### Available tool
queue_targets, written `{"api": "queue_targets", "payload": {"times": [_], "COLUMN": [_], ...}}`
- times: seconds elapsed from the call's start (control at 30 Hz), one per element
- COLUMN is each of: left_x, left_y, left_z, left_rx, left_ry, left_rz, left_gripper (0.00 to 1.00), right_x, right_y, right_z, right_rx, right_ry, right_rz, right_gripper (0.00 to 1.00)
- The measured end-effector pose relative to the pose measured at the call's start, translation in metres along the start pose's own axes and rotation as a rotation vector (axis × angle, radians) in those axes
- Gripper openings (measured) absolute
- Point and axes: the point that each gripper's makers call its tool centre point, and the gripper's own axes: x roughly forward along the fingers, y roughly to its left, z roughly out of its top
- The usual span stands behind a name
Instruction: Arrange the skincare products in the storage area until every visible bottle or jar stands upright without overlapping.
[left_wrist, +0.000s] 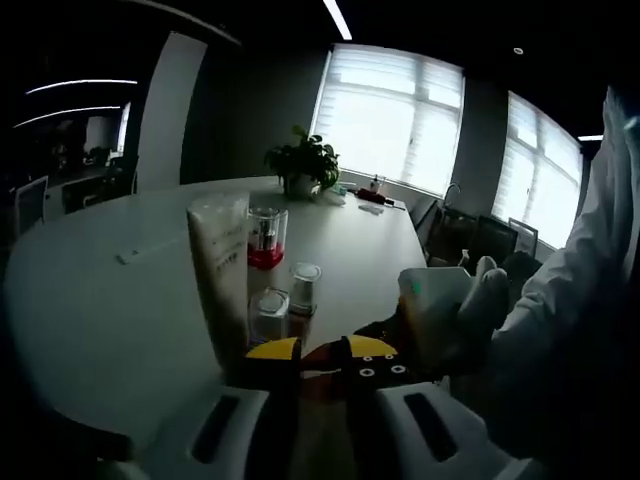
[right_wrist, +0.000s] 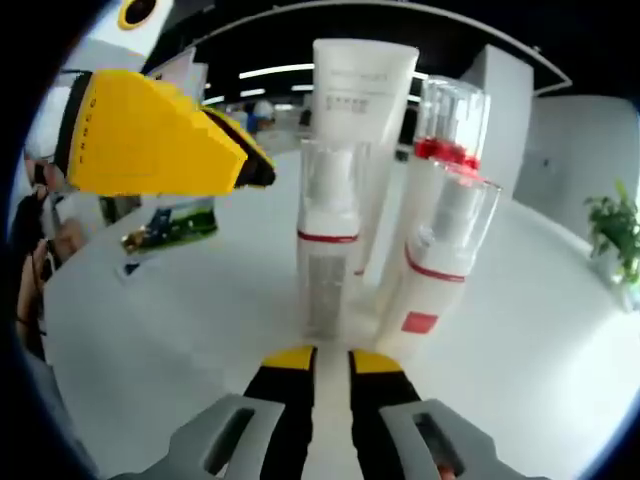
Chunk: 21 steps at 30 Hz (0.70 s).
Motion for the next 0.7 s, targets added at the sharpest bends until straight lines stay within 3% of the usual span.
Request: {"api": "queue_targets", "payload": {"times": [0.17, 0.23, 0.33, 0.7], "left_x": [0.008, 0.011, 0.017, 0.029], "left_y": [0.003, 0.01, 0.009, 0.007], "left_z": [-0.018, -0.026, -0.026, -0.037], "left_rx": [-0.043, -0.055, -0.077, -0.131], "left_ry": [0.046, 0.077, 0.066, 0.089], "left_rz": [0.012, 0.065, 0.081, 0.084], "left_gripper": [0.12, 0.13, 0.13, 0.12], "right_x": [0.006, 0.006, 0.009, 0.016], "right_y": [0.01, 0.01, 0.012, 0.01], "right_z": [0.0, 0.003, 0.007, 0.008], "right_rx": [-0.047, -0.067, -0.098, -0.13], "right_ry": [0.0, -0.01, -0.023, -0.026], "right_rz": [0.041, 0.036, 0.055, 0.076], "right_gripper": [0.12, 0.16, 0.23, 0.22]}}
